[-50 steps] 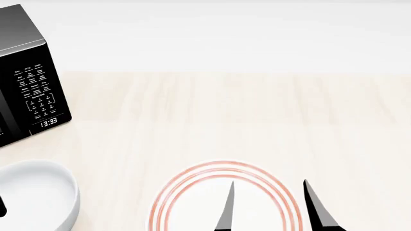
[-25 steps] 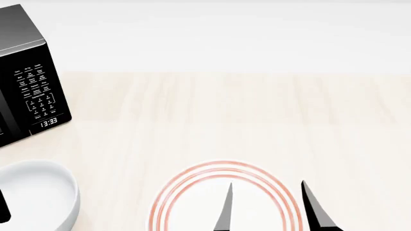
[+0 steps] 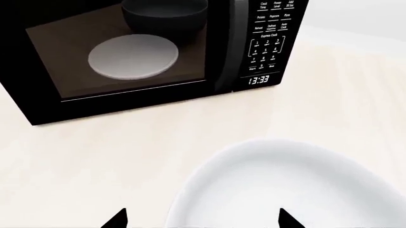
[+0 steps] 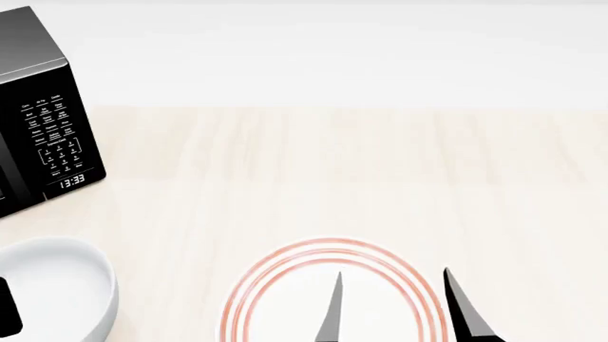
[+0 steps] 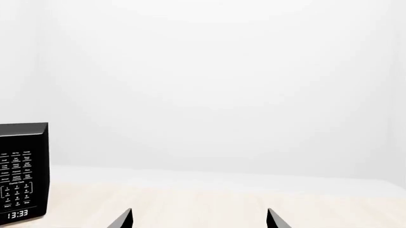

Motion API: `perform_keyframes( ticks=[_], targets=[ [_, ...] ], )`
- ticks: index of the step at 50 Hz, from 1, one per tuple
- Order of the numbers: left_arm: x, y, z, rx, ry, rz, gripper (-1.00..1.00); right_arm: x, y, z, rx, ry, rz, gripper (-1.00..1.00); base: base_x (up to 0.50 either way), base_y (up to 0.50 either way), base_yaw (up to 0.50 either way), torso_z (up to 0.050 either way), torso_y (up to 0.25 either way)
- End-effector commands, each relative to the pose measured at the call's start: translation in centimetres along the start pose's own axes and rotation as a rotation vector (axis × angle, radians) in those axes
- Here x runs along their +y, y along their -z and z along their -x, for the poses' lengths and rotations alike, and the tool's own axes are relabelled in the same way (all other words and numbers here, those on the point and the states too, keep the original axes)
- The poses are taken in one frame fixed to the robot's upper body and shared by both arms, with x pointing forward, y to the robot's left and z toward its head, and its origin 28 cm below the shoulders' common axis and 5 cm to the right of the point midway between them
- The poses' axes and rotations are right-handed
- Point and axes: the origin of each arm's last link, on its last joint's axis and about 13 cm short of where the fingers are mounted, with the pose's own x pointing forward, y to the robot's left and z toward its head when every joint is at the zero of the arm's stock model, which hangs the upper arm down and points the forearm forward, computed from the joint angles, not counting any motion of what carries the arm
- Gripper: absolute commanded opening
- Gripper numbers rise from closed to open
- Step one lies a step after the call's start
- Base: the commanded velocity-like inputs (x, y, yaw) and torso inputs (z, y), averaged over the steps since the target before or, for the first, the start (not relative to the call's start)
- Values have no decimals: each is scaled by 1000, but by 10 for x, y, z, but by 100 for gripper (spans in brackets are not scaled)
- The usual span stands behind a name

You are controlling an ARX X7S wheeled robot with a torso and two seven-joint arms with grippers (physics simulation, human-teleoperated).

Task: Pick up the white bowl and put it on the plate.

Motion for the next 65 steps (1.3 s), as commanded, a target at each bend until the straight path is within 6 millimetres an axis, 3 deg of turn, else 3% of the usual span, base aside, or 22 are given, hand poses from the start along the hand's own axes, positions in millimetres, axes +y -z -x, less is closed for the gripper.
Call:
perform_keyframes(
  ticks=[1, 65],
  targets=[
    [0, 4, -4, 5, -3, -7, 100, 0, 0, 0, 1, -1, 0, 100, 0, 0, 0, 0, 0],
    [3, 22, -23, 29, -32, -24, 100, 1, 3, 0, 10, -10, 0, 100, 0, 0, 0, 0, 0]
  ],
)
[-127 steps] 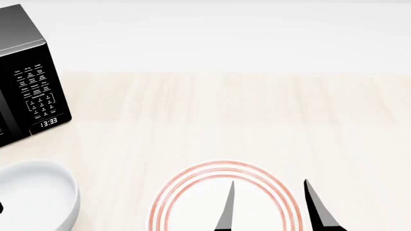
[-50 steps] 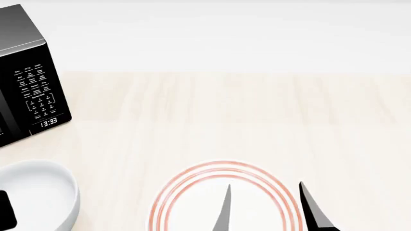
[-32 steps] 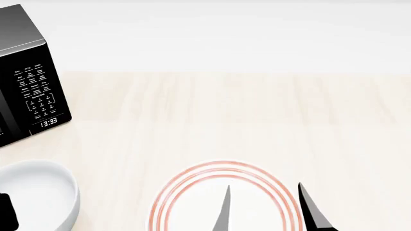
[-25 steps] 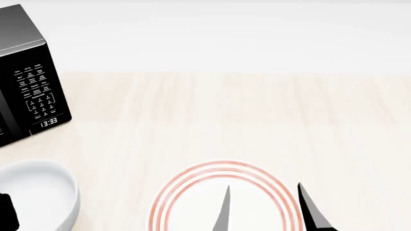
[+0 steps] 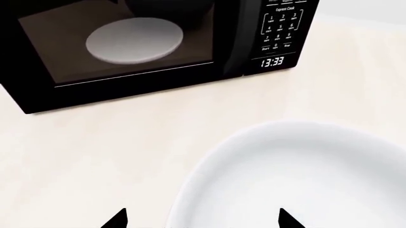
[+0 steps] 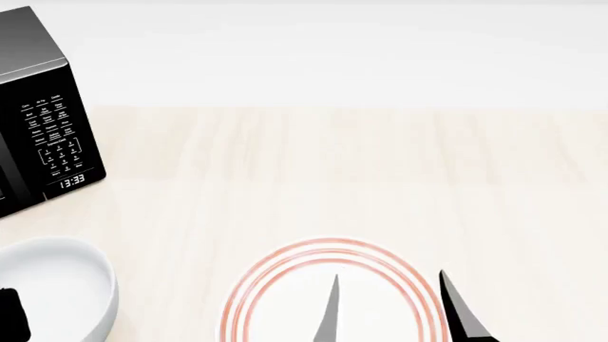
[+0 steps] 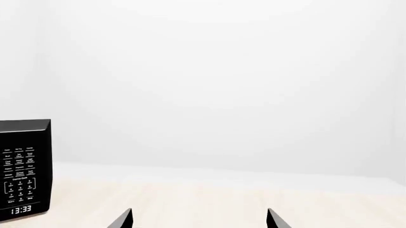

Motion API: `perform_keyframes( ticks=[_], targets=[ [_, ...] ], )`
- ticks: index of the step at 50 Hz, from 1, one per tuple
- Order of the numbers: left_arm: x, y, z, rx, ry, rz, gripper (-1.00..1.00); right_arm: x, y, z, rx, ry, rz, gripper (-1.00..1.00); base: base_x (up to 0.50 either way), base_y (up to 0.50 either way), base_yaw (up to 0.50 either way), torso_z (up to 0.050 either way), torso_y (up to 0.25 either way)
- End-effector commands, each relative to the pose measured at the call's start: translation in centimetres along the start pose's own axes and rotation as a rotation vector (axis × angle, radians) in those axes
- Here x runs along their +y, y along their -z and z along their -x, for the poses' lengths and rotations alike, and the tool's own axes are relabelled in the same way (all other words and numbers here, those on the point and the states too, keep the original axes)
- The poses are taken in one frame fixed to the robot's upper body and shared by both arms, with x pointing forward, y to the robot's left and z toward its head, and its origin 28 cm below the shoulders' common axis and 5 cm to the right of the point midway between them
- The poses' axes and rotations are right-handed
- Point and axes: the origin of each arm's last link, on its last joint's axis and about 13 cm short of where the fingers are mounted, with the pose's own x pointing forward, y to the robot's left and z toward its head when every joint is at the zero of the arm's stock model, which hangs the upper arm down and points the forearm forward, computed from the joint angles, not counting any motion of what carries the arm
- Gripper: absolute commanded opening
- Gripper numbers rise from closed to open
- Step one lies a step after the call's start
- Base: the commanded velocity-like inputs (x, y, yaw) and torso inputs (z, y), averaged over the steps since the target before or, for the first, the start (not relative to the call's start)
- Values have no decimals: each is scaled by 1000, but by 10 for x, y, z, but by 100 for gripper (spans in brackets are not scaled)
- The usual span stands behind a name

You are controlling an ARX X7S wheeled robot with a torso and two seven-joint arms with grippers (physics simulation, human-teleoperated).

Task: Pick up the white bowl and put it on the plate.

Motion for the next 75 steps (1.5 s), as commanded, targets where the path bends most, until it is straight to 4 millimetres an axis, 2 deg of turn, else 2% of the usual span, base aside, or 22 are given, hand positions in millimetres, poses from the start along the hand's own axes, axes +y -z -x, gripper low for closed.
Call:
perform_keyframes(
  ticks=[1, 12, 13, 38, 47, 56, 67, 75],
  targets=[
    [1, 3, -2, 5, -6, 0, 100, 0, 0, 0, 1, -2, 1, 100, 0, 0, 0, 0, 0],
    [1, 6, -3, 11, -7, -1, 100, 0, 1, 0, 1, -3, 1, 100, 0, 0, 0, 0, 0],
    [1, 6, -2, 13, -7, -1, -100, 0, 1, 0, 0, -3, 1, 100, 0, 0, 0, 0, 0],
    [6, 11, -7, 19, -39, -10, -100, 1, 1, 1, 2, -10, 3, 100, 0, 0, 0, 0, 0],
    [11, 9, -8, 7, -60, 38, -100, 1, 2, 1, 4, -12, 3, 100, 0, 0, 0, 0, 0],
    [8, -7, -1, -22, -42, 112, -100, 2, 2, 1, 3, -13, 2, 100, 0, 0, 0, 0, 0],
    [5, -38, 10, -69, 2, 222, -100, 2, 2, 0, 6, -15, 0, 100, 0, 0, 0, 0, 0],
    [1, -53, 19, -94, 27, 261, -100, 2, 1, 0, 5, -14, -1, 100, 0, 0, 0, 0, 0]
  ],
)
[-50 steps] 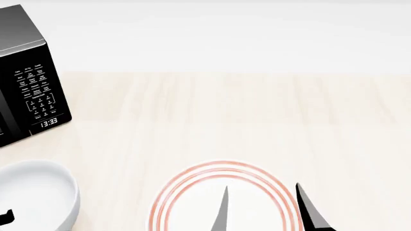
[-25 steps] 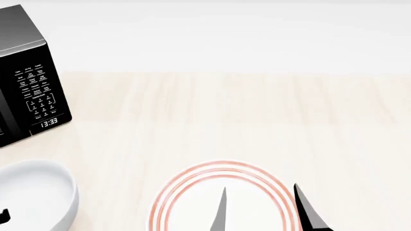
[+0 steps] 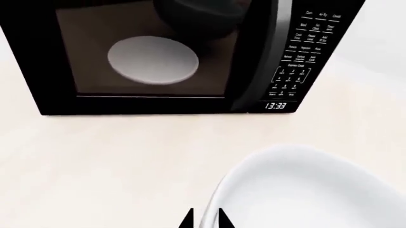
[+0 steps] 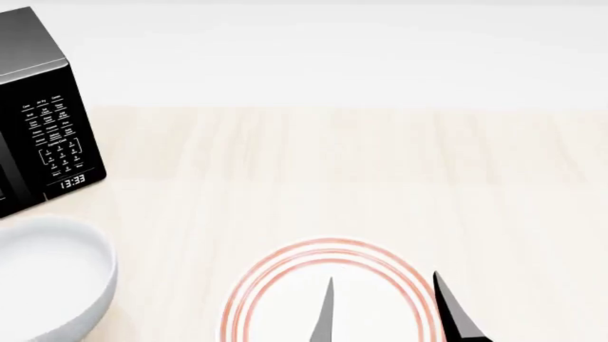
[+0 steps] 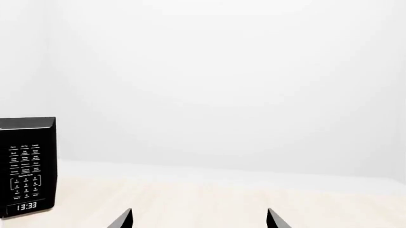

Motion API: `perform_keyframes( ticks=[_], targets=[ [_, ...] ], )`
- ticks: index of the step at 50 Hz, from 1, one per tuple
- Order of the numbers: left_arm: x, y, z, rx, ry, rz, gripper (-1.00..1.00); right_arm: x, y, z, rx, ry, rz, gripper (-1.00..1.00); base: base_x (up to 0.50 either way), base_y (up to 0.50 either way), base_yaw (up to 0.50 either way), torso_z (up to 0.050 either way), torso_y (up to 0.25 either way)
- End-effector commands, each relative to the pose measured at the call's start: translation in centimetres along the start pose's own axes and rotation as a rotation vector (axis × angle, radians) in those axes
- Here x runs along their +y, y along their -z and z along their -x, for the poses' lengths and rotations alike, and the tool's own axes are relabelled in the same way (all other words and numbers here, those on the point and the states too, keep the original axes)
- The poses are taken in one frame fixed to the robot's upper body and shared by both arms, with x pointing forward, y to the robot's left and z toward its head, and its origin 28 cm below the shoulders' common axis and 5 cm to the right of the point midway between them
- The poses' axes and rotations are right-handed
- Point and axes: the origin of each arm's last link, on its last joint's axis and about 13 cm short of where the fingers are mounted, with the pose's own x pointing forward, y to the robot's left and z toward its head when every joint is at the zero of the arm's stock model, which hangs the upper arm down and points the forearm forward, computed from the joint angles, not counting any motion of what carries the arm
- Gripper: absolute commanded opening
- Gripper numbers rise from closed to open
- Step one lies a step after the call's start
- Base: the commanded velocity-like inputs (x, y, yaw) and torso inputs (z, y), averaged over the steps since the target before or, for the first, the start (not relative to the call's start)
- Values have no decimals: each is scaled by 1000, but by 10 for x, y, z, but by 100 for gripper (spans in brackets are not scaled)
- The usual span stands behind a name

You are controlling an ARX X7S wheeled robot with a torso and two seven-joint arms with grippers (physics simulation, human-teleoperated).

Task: Pick up the white bowl and put it on the plate.

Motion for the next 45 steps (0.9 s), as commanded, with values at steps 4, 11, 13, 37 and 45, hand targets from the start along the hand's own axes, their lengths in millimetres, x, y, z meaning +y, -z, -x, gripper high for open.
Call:
perform_keyframes(
  ticks=[4, 11, 13, 37, 45],
  targets=[
    [-12, -29, 15, -53, 60, 99, -100, 0, -1, 0, 1, 0, -2, 100, 0, 0, 0, 0, 0],
    [-22, -37, 20, -64, 97, 100, -100, 0, -1, 0, 0, -1, -1, 100, 0, 0, 0, 0, 0],
    [-27, -38, 19, -63, 112, 77, -100, 0, -1, 0, 0, -1, 0, 100, 0, 0, 0, 0, 0],
    [-75, -57, 19, -69, 251, -27, -100, -2, 1, -2, 1, 3, 2, 100, 0, 0, 0, 0, 0],
    [-93, -62, 17, -64, 296, -60, -100, -2, 1, -1, 1, 4, -1, 100, 0, 0, 0, 0, 1]
  ],
)
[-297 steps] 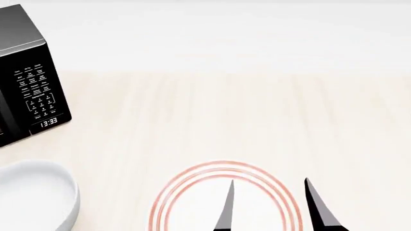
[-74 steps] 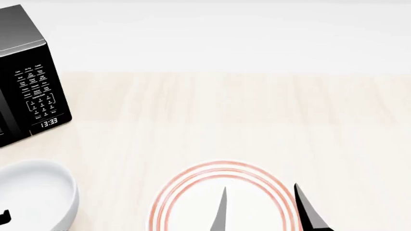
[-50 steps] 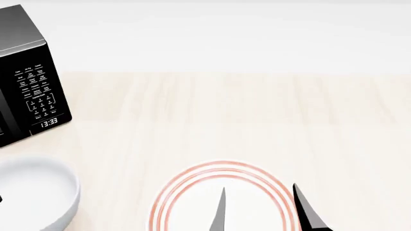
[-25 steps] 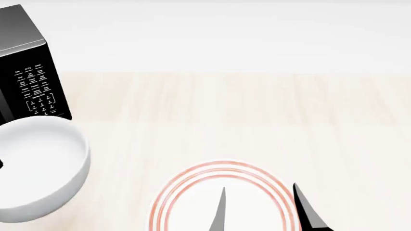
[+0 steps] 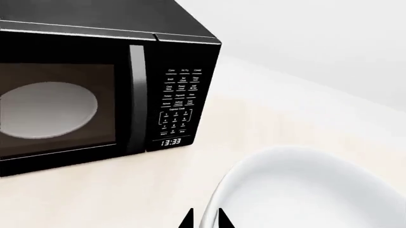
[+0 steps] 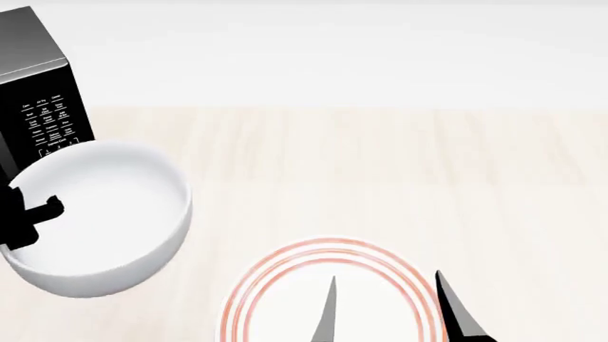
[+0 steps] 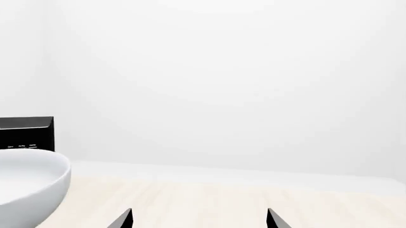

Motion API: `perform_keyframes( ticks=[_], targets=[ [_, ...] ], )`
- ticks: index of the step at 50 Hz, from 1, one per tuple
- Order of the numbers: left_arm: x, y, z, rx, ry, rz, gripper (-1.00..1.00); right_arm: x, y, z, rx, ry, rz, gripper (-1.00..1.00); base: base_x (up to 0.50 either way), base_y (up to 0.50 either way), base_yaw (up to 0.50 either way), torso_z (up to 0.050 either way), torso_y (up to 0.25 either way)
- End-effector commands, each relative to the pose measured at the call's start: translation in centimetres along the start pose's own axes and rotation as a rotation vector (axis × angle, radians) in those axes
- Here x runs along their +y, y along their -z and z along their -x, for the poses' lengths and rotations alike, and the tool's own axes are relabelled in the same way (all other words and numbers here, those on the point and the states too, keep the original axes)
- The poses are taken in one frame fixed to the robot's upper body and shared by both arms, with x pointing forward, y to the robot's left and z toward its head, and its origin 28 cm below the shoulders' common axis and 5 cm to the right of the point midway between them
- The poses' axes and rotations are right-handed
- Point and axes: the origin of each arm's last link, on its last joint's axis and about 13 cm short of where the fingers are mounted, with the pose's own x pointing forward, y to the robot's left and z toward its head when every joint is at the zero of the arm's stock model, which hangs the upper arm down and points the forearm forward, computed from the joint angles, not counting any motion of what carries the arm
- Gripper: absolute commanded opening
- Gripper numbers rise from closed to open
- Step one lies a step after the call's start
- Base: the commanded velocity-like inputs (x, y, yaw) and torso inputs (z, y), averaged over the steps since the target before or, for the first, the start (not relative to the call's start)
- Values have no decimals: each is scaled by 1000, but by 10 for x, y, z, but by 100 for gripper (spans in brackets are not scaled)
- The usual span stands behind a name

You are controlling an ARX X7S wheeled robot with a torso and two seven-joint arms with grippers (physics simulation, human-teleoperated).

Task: Pick up the white bowl and put it on the plate.

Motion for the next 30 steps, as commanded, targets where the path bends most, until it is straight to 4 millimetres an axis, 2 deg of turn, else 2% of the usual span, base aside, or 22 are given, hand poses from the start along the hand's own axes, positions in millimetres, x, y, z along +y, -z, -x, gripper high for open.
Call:
perform_keyframes(
  ticks=[1, 9, 21, 30],
  targets=[
    [-22, -11, -6, -10, 69, -33, -100, 0, 0, 0, -1, -1, -1, 100, 0, 0, 0, 0, 0],
    [-39, -11, -14, 9, 117, -44, -100, 2, 1, 1, 2, -11, -3, 100, 0, 0, 0, 0, 0],
    [-72, -16, -12, 15, 231, -42, -100, 1, 2, 1, 5, -7, -5, 100, 0, 0, 0, 0, 1],
    [-85, -9, -10, 35, 275, -72, -100, 0, 0, 1, 4, -4, -6, 100, 0, 0, 0, 0, 0]
  ],
)
